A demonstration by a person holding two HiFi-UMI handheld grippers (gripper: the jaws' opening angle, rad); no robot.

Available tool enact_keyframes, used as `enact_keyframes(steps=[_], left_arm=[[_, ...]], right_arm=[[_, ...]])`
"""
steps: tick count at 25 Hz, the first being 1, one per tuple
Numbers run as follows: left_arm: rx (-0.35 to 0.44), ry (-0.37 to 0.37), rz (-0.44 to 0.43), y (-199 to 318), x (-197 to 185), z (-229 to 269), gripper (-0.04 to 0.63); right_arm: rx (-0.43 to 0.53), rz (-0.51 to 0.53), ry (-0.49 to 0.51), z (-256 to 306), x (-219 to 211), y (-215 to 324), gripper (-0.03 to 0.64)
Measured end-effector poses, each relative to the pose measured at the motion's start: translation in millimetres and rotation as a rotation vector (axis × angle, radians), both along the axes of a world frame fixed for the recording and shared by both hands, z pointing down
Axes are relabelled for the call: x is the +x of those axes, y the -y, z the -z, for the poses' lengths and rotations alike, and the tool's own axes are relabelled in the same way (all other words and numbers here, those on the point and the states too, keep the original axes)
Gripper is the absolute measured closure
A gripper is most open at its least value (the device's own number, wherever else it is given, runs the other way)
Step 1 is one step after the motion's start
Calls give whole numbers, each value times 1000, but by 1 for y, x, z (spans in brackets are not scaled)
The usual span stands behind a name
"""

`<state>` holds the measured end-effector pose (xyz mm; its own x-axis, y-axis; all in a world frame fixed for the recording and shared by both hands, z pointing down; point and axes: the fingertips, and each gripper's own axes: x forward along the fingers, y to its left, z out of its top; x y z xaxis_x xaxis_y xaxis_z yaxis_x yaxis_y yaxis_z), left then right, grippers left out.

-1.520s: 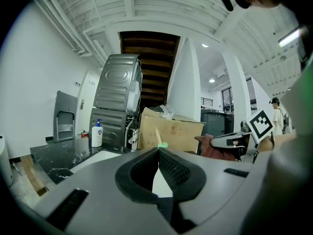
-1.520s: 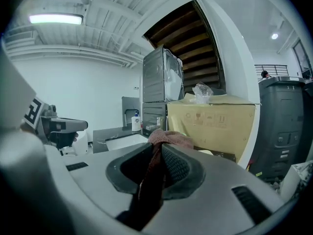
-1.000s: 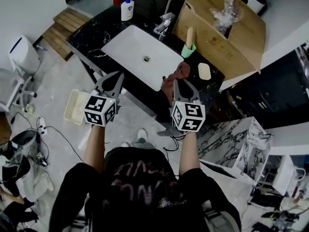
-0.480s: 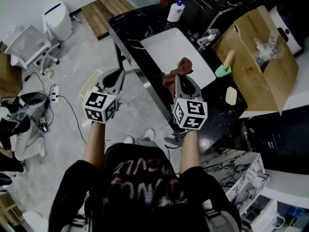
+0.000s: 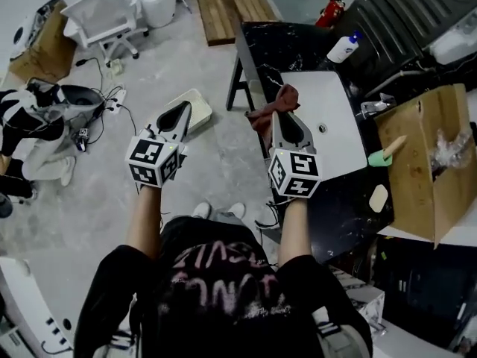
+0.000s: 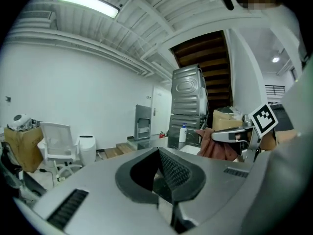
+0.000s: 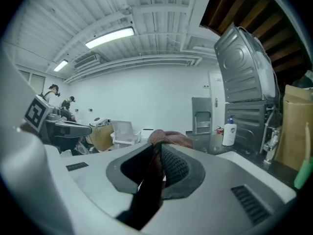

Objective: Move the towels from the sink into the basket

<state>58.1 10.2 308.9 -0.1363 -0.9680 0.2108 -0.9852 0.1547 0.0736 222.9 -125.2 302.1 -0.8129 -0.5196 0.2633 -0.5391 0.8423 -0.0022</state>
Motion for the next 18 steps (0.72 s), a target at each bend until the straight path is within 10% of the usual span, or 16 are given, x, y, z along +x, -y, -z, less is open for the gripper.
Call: enact_keyframes(steps=[18], left_arm=[[1,-29,276,-122,-92,-10,589]], right_arm=[[-26,288,-27,-13,-138,-84,548]])
